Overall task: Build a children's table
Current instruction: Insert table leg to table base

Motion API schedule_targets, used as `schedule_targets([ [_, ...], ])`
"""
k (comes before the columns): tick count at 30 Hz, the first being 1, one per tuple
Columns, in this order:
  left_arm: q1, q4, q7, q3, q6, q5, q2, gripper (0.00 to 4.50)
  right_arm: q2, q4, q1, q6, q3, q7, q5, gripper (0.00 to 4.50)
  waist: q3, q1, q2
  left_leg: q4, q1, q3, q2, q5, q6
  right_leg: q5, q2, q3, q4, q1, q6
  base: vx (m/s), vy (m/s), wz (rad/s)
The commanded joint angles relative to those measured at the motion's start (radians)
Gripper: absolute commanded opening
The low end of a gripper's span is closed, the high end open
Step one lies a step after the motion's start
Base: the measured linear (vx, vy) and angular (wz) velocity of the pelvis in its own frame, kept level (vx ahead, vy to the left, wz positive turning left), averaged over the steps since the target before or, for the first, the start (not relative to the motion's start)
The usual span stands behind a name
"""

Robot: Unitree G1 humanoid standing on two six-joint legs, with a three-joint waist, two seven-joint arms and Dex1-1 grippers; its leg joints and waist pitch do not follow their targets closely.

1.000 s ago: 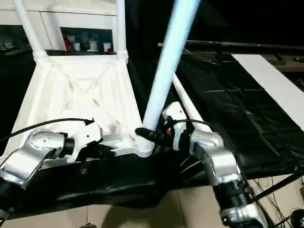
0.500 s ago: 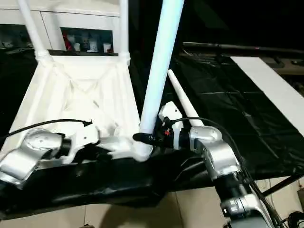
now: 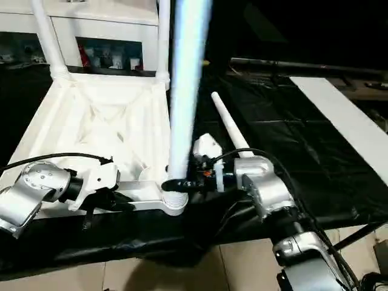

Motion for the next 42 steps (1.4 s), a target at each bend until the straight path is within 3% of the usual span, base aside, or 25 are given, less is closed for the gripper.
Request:
schedule_targets([
  [1, -0.033, -0.012, -0.006, -0.010, -0.018, 0.010, 0.005, 0.00, -0.011, 0.108, 0.052, 0.017, 0.102, 0.005, -0.106, 1.85, -0.029, 0.003, 0.028, -0.081, 0.010, -0.008, 0.030, -0.274, -0.024, -0.198, -0.077, 0.045, -0.093, 0.024, -0.192, 0.000, 0.000, 0.00],
  [11, -0.033, 0.003, 0.017, -0.007, -0.029, 0.016, -0.018, 0.00, -0.009, 0.142, 0.055, -0.030, 0.091, 0.003, -0.115, 1.85, -0.026, -0.001, 0.028, -0.085, 0.016, -0.012, 0.030, -0.347, -0.031, -0.268, -0.075, 0.047, -0.100, 0.018, -0.177, 0.000, 0.000, 0.00],
  [14, -0.040, 0.025, 0.021, -0.008, -0.045, 0.020, -0.025, 0.00, -0.002, 0.164, 0.064, -0.042, 0.061, -0.016, -0.098, 1.85, -0.022, -0.001, 0.029, -0.088, 0.022, -0.014, 0.030, -0.395, -0.033, -0.343, -0.078, 0.048, -0.109, 0.014, -0.165, 0.000, 0.000, 0.00],
  [18, -0.041, 0.027, 0.044, -0.004, -0.041, 0.025, -0.027, 0.00, 0.048, 0.197, 0.035, 0.024, -0.068, -0.122, 0.003, 1.85, -0.022, -0.003, 0.033, -0.092, 0.023, -0.019, 0.031, -0.424, -0.040, -0.363, -0.079, 0.049, -0.111, 0.010, -0.171, 0.000, 0.000, 0.00],
  [19, -0.043, 0.031, 0.095, 0.008, -0.014, 0.038, -0.036, 0.00, 0.069, 0.205, 0.011, 0.057, -0.145, -0.181, 0.068, 1.85, -0.025, -0.002, 0.041, -0.092, 0.023, -0.020, 0.031, -0.425, -0.045, -0.356, -0.079, 0.049, -0.108, 0.013, -0.171, 0.000, 0.000, 0.00],
  [20, -0.046, 0.037, 0.144, 0.020, 0.009, 0.050, -0.047, 0.00, 0.079, 0.198, -0.002, 0.081, -0.193, -0.209, 0.111, 1.85, -0.023, -0.005, 0.038, -0.093, 0.024, -0.019, 0.032, -0.428, -0.047, -0.359, -0.078, 0.048, -0.110, 0.010, -0.173, 0.000, 0.000, 0.00],
  [22, -0.047, 0.041, 0.176, 0.028, 0.023, 0.058, -0.055, 0.00, 0.083, 0.192, -0.008, 0.095, -0.221, -0.225, 0.138, 1.85, -0.025, -0.001, 0.039, -0.088, 0.026, -0.016, 0.031, -0.408, -0.045, -0.339, -0.078, 0.048, -0.109, 0.012, -0.181, 0.000, 0.000, 0.00],
  [23, -0.047, 0.049, 0.239, 0.048, 0.057, 0.061, -0.084, 0.00, 0.090, 0.156, -0.017, 0.113, -0.277, -0.260, 0.192, 1.84, -0.024, 0.000, 0.050, -0.090, 0.023, -0.017, 0.030, -0.397, -0.045, -0.333, -0.080, 0.049, -0.109, 0.014, -0.182, 0.000, 0.000, 0.00],
  [24, -0.045, 0.053, 0.276, 0.055, 0.082, 0.067, -0.102, 0.00, 0.095, 0.119, -0.024, 0.124, -0.321, -0.291, 0.237, 1.84, -0.025, -0.007, 0.047, -0.091, 0.014, -0.015, 0.030, -0.364, -0.046, -0.290, -0.077, 0.048, -0.105, 0.024, -0.185, 0.000, 0.000, 0.00],
  [25, -0.047, 0.064, 0.304, 0.056, 0.094, 0.079, -0.114, 0.00, 0.098, 0.084, -0.031, 0.128, -0.354, -0.322, 0.267, 1.84, -0.033, -0.001, 0.049, -0.086, 0.015, -0.013, 0.029, -0.315, -0.040, -0.231, -0.077, 0.047, -0.100, 0.029, -0.190, 0.000, 0.000, 0.00],
  [26, -0.047, 0.064, 0.304, 0.056, 0.094, 0.079, -0.114, 0.00, 0.098, 0.084, -0.031, 0.128, -0.354, -0.322, 0.267, 1.84, -0.036, -0.002, 0.044, -0.082, 0.011, -0.010, 0.028, -0.276, -0.031, -0.188, -0.077, 0.048, -0.097, 0.032, -0.194, 0.000, 0.000, 0.00],
  [27, -0.051, 0.081, 0.328, 0.053, 0.094, 0.093, -0.124, 0.00, 0.101, 0.051, -0.035, 0.129, -0.379, -0.350, 0.283, 1.84, -0.043, 0.002, 0.045, -0.072, 0.000, -0.006, 0.022, -0.169, -0.010, -0.076, -0.073, 0.047, -0.084, 0.040, -0.201, 0.000, 0.000, 0.00],
  [28, -0.059, 0.105, 0.352, 0.048, 0.083, 0.108, -0.132, 0.00, 0.101, 0.021, -0.038, 0.126, -0.398, -0.372, 0.282, 1.84, -0.041, -0.003, 0.051, -0.070, -0.014, -0.005, 0.018, -0.097, 0.003, 0.013, -0.069, 0.044, -0.078, 0.043, -0.203, 0.000, 0.000, 0.00],
  [29, -0.062, 0.115, 0.359, 0.047, 0.075, 0.113, -0.134, 0.00, 0.101, 0.013, -0.037, 0.122, -0.400, -0.378, 0.277, 1.84, -0.041, -0.002, 0.056, -0.068, -0.014, -0.005, 0.016, -0.081, 0.004, 0.035, -0.068, 0.043, -0.078, 0.043, -0.201, 0.000, 0.000, 0.00],
  [30, -0.070, 0.129, 0.373, 0.044, 0.059, 0.119, -0.139, 0.00, 0.095, -0.006, -0.027, 0.107, -0.387, -0.408, 0.235, 1.84, -0.042, -0.004, 0.053, -0.064, -0.011, -0.002, 0.013, -0.068, 0.010, 0.073, -0.065, 0.044, -0.077, 0.044, -0.201, 0.000, 0.000, 0.00],
  [33, -0.082, 0.140, 0.386, 0.050, 0.043, 0.112, -0.152, 0.00, 0.090, -0.031, -0.010, 0.088, -0.363, -0.448, 0.177, 1.84, -0.043, -0.003, 0.058, -0.061, -0.009, 0.000, 0.010, -0.037, 0.015, 0.137, -0.062, 0.044, -0.075, 0.047, -0.206, 0.000, 0.000, 0.00],
  [39, -0.078, 0.127, 0.450, 0.111, -0.071, 0.058, -0.202, 0.00, 0.119, -0.158, 0.034, 0.142, -0.362, -0.639, 0.134, 1.84, -0.042, 0.001, 0.067, -0.064, -0.002, 0.000, 0.014, -0.049, 0.011, 0.142, -0.061, 0.044, -0.073, 0.047, -0.220, 0.000, 0.000, 0.00],
  [42, -0.073, 0.108, 0.530, 0.173, -0.040, 0.029, -0.232, 0.00, 0.142, -0.227, 0.069, 0.148, -0.353, -0.718, 0.096, 1.84, -0.037, 0.001, 0.067, -0.065, -0.003, 0.003, 0.013, -0.069, 0.004, 0.090, -0.062, 0.044, -0.077, 0.047, -0.210, 0.000, 0.000, 0.00],
])
